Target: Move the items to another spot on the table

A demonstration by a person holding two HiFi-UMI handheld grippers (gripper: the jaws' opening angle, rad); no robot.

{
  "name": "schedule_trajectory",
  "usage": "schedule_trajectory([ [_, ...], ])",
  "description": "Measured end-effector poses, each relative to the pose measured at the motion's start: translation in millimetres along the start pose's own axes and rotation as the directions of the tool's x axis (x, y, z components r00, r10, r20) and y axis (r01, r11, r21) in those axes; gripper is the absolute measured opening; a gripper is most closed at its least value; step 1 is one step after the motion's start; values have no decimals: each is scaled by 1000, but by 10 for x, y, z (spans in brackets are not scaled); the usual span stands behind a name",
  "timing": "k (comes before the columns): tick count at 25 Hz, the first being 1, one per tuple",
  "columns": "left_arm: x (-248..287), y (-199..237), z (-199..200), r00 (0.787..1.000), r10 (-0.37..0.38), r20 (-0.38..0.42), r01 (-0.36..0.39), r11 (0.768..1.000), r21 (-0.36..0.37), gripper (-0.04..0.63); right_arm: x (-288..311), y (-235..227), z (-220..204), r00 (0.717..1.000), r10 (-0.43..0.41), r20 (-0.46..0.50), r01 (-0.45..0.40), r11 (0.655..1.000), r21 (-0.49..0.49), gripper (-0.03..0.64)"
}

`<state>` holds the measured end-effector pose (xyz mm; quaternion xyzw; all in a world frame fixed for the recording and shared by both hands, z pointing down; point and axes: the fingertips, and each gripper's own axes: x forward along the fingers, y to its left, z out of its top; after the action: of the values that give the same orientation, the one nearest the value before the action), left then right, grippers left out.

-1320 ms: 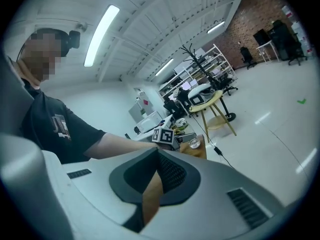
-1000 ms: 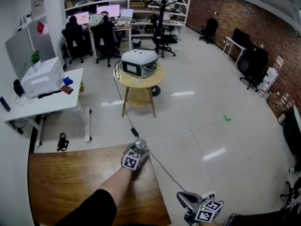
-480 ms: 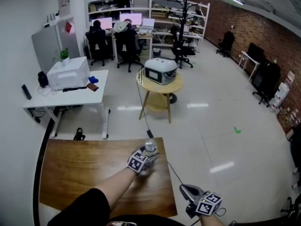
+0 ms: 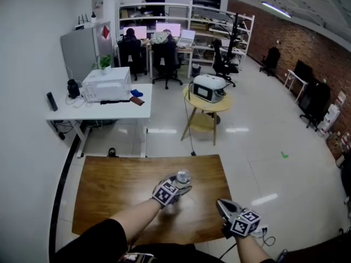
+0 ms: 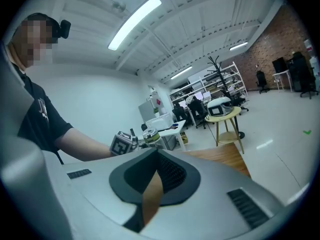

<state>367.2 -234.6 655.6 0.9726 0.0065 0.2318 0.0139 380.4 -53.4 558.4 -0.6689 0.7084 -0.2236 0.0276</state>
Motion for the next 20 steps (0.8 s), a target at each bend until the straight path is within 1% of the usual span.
schedule_trajectory([
  [2,-349,24,-133,1000,13,3,-13,1000,-11,341,133,332,-8,1000,24,-18,-24,999,-26,5],
  [6,-948,172,-474,996,90,16,-88,994,-67,341,446,775,-213,990,124,-64,-127,990,-58,5],
  [9,-1402,252,-791,987,159,11,-157,981,-115,341,647,1047,-395,975,198,-101,-205,977,-59,5],
  [13,-2091,347,-1138,971,237,5,-233,957,-172,341,902,1571,-478,952,262,-160,-278,957,-84,5],
  [15,-2483,356,-1331,967,255,9,-248,949,-193,341,1034,1878,-565,940,289,-180,-308,947,-89,5],
  [17,-2878,331,-1578,966,256,14,-248,947,-202,341,1156,2204,-683,931,308,-196,-331,939,-96,5],
  [20,-3465,360,-2102,966,258,5,-250,941,-228,341,1373,2744,-811,930,302,-207,-331,936,-122,5],
])
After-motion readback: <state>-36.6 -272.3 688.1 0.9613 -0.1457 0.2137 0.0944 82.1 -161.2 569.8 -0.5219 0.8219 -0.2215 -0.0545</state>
